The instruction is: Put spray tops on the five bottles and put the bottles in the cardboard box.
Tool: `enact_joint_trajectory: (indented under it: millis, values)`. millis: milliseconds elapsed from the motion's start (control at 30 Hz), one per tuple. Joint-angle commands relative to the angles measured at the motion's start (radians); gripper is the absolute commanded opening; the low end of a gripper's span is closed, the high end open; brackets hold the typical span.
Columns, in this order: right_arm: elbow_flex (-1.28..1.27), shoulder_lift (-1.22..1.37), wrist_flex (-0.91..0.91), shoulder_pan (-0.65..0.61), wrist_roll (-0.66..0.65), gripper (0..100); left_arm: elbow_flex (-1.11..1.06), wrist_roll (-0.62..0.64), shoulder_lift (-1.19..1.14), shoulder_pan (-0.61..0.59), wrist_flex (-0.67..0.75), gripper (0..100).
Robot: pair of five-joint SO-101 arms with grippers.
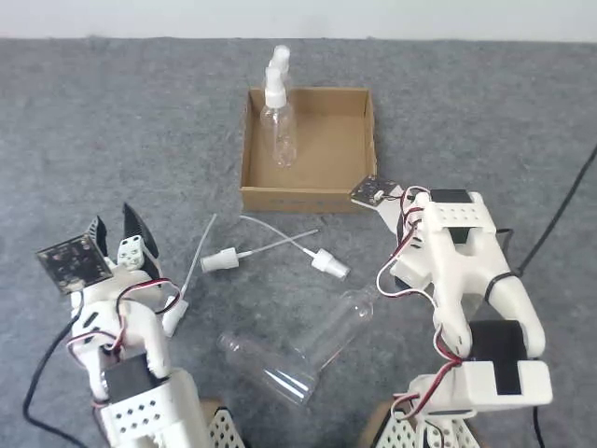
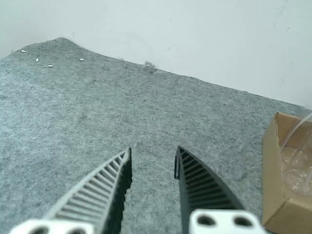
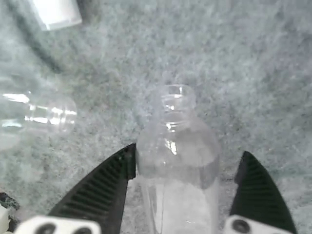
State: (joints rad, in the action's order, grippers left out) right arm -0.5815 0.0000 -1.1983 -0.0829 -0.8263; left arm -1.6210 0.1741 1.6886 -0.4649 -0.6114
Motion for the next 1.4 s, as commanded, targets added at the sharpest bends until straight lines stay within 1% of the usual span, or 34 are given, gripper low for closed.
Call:
enact_joint_trajectory:
  millis: [0,67,167,267,400,467,533,633,800,1033,1267,1367]
  values:
    - [0.063,-0.021,-0.012,-0.008,-0.003,18.4,0.012,-0.008,0.014,0.002,0.029,14]
    - [0.063,-0.022,-0.012,-0.008,-0.003,14.3,0.012,-0.008,0.014,0.002,0.029,14]
    - [0.057,-0.059,-0.013,-0.008,-0.003,11.0,0.012,-0.008,0.014,0.002,0.029,14]
    - [0.057,-0.122,-0.070,-0.010,-0.003,10.2,0.012,-0.008,0.014,0.002,0.029,14]
    - [0.057,-0.232,-0.173,-0.064,0.000,10.2,0.012,-0.008,0.014,0.002,0.029,14]
    - [0.057,-0.288,-0.219,-0.101,0.044,10.2,0.012,-0.008,0.014,0.002,0.029,14]
    - [0.057,-0.343,-0.245,-0.147,0.118,10.2,0.012,-0.008,0.014,0.002,0.029,14]
    - [0.055,-0.415,-0.265,-0.216,0.222,10.2,0.012,-0.008,0.014,0.002,0.029,14]
    - [0.055,-0.510,-0.268,-0.298,0.342,10.2,0.012,-0.008,0.014,0.002,0.029,14]
    - [0.048,-0.598,-0.234,-0.329,0.456,10.2,0.012,-0.008,0.014,0.002,0.029,14]
    - [-0.112,-0.707,-0.033,-0.321,0.549,10.2,0.012,-0.008,0.014,0.002,0.029,14]
    - [-0.181,-0.786,0.016,-0.309,0.566,10.2,0.012,-0.008,0.014,0.002,0.029,14]
